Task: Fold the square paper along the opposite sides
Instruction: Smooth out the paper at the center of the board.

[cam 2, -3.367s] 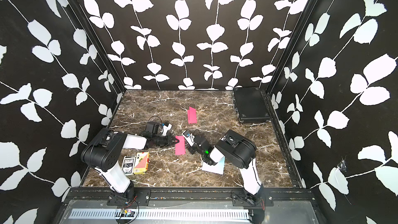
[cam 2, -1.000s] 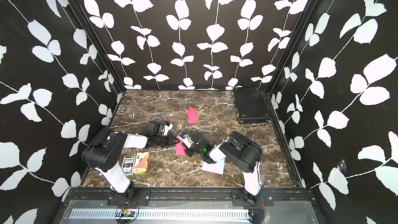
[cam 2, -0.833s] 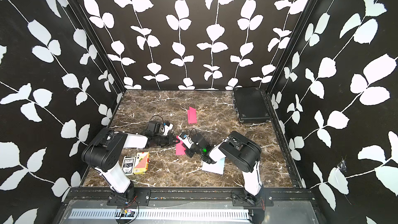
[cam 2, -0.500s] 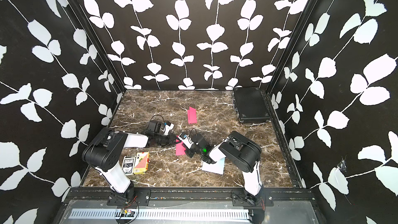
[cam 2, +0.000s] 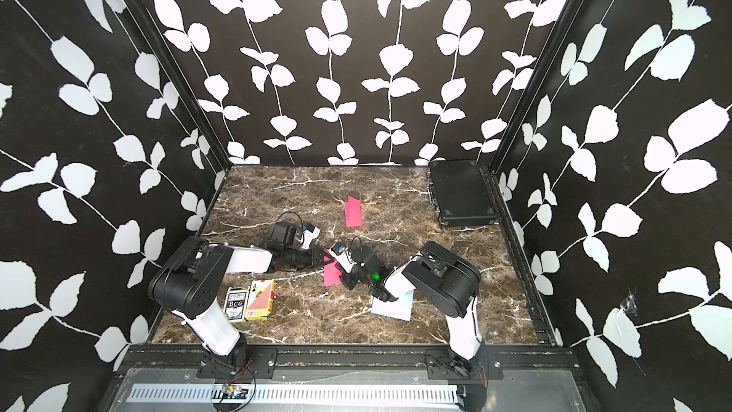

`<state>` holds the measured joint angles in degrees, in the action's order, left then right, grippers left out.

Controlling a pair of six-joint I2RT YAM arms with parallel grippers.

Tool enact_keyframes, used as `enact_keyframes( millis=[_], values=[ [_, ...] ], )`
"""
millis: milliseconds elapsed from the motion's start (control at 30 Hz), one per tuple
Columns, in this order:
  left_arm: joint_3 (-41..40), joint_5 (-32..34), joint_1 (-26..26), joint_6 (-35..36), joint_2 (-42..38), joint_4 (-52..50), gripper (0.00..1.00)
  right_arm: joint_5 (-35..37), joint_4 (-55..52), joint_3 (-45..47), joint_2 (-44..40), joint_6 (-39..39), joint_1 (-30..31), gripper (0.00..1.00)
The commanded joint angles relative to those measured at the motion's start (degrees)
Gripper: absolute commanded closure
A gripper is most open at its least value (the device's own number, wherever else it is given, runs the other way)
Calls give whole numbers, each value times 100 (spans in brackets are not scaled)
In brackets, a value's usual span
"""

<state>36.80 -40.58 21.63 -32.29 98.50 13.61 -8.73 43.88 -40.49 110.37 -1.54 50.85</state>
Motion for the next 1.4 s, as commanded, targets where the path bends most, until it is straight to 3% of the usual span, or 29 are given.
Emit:
enact_keyframes(
  millis=[0, 100, 333, 667, 833, 1367],
  values=[
    [-224, 360, 31, 100, -5, -534, 75, 192, -170, 191, -95, -130, -14, 91],
    [-226, 359, 35, 109, -10, -534, 76, 200, -143, 233, -102, -159, -14, 91],
    [-157, 364, 47, 148, 24, -543, 100, -6, 38, 244, -127, -249, -14, 91],
    [-37, 454, 32, 262, 11, -709, 100, -647, 340, 188, -239, -173, 21, 91],
    [81, 530, 26, 333, 7, -828, 100, -550, 224, 407, 55, -172, 54, 92],
    [223, 507, -265, 291, 101, -711, 100, 167, -692, 1019, -313, -107, 404, 93]
  ],
)
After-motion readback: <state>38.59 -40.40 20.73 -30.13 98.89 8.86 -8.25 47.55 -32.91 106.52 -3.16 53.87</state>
